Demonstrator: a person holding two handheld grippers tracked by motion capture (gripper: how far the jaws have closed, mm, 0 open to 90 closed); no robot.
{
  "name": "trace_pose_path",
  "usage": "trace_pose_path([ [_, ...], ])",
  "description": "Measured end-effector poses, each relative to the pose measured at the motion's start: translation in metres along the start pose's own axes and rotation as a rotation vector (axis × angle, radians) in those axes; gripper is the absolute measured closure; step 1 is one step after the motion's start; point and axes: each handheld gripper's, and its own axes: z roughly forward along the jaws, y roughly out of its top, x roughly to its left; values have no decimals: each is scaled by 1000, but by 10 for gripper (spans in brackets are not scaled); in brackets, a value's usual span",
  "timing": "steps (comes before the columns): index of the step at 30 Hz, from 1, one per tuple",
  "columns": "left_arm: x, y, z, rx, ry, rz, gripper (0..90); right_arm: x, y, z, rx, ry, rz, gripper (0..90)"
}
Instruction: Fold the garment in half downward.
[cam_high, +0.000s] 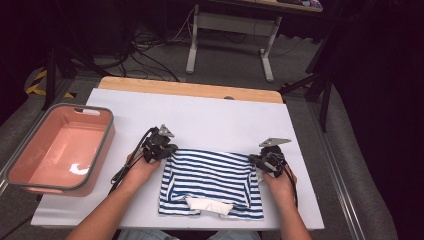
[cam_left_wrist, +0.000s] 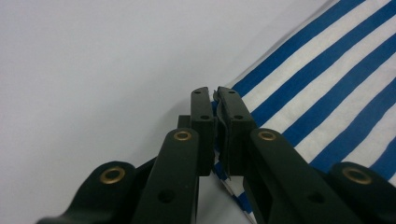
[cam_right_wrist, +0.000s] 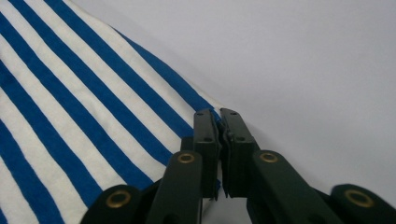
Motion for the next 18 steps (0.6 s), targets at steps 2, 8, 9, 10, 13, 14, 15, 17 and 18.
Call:
trace_pose_path([
  [2,3,1,-2,-30,-12,-13,865,-2,2,-3,-16,-9,11,874],
  [8,10,6,-2,-87,-9,-44,864,-12,13,-2,-63,-64,46,874],
  [9,10,6,0,-97,-8,-45,863,-12,14,0,-62,-74,48,873],
  [10,11,7,0,-102,-9,-49,862,-14,14,2,-62,-84,51,873],
  [13,11,7,2,-102,-9,-49,862,-15,14,8,-57,-88,66,865],
  [14,10,7,1,-103,-5,-46,862,-15,13,9,-53,-90,64,846],
  [15,10,7,0,-105,-8,-45,861,-14,13,10,-49,-95,64,790],
  [17,10,7,-2,-114,-16,-44,860,-13,13,7,-54,-95,74,679],
  [18,11,6,-4,-116,-20,-42,859,-13,13,4,-62,-89,75,621],
])
